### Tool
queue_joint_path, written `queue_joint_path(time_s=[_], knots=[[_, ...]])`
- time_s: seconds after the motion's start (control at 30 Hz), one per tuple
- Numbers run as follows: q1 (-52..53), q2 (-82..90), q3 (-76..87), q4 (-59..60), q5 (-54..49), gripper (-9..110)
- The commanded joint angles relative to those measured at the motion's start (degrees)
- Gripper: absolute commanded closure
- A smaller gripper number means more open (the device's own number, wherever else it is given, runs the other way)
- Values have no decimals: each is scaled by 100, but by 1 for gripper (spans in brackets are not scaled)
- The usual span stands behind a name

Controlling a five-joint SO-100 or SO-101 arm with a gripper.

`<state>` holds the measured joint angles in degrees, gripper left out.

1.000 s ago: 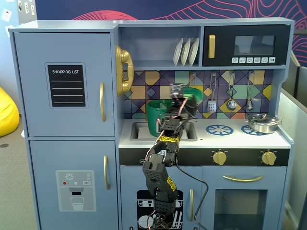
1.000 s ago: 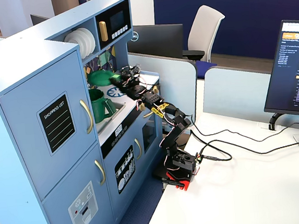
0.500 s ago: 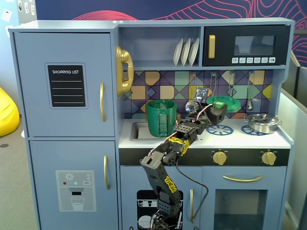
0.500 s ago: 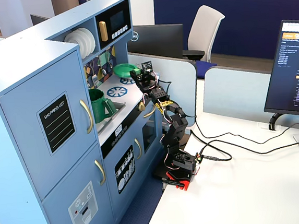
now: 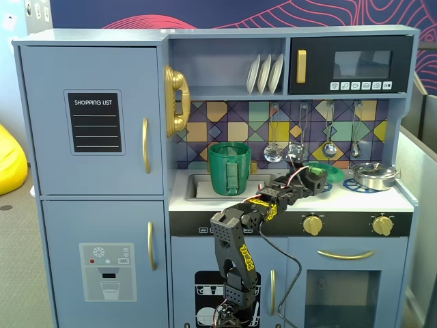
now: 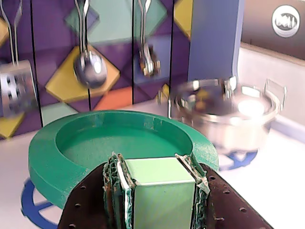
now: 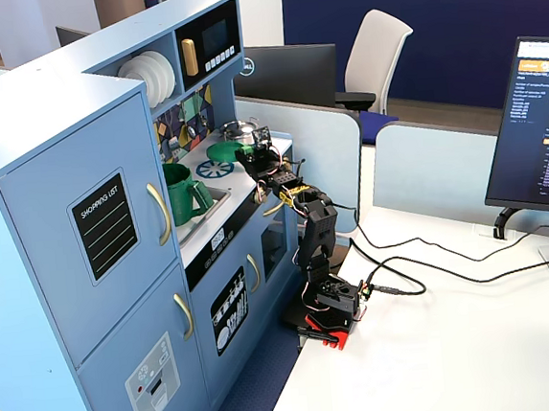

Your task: Take off the lid from the green recipient and place it on the counter

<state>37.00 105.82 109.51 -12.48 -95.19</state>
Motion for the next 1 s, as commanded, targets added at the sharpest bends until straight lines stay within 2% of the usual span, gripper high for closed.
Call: queue_joint_path(time_s=[0.0, 0.17, 0.53, 0.67, 0.77, 0.97], knots=[[-79, 0, 26, -378, -88, 101], [-105, -396, 88, -809, -114, 101], [-176, -932, -343, -870, -185, 101], [-149, -835, -316, -826, 246, 77], [-123, -782, -316, -800, 387, 65], [-114, -615, -255, -773, 299, 60]])
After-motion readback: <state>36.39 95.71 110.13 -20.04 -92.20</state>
